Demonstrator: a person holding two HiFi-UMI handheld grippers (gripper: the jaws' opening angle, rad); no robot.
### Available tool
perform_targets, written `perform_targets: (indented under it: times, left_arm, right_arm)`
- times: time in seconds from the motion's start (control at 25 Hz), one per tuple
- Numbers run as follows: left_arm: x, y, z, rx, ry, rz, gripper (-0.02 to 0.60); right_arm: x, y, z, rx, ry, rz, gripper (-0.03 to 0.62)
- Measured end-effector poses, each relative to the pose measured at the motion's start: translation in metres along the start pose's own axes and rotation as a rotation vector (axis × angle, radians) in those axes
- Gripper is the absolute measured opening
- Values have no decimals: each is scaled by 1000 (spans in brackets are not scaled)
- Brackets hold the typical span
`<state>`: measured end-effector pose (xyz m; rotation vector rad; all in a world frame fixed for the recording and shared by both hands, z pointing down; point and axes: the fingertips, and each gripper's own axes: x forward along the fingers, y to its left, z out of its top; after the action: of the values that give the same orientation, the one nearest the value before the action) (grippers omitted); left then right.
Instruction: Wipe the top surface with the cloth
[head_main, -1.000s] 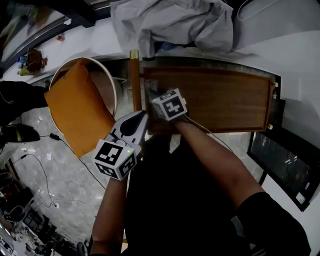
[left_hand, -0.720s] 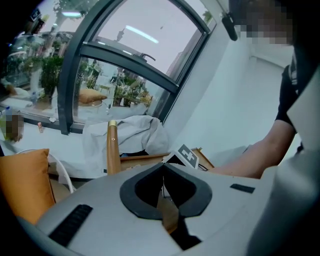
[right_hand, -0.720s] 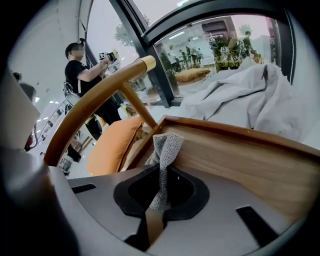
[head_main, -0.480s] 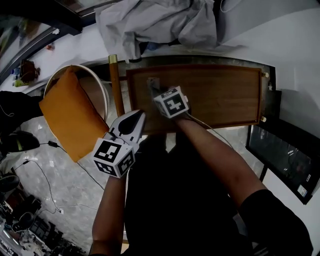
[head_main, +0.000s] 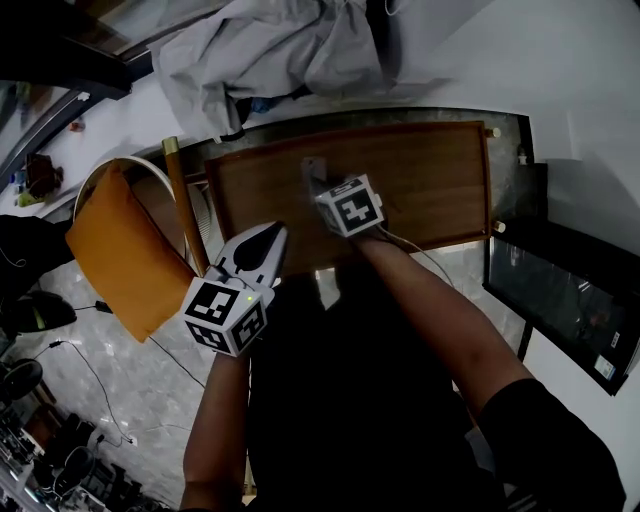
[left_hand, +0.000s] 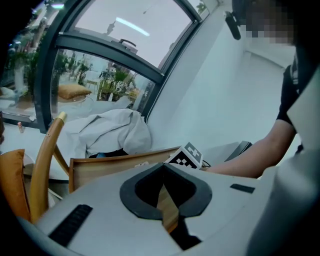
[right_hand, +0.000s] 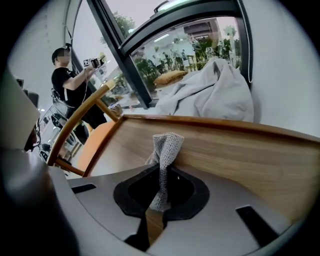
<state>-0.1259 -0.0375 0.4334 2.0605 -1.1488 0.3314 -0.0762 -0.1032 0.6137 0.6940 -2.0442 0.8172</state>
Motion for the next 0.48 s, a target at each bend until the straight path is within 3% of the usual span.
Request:
perform_targets:
  times: [0.48]
  left_arm:
    - [60, -51, 5, 24, 27, -48, 12]
  right_arm:
    - [-56, -103, -28, 25, -7, -83, 34]
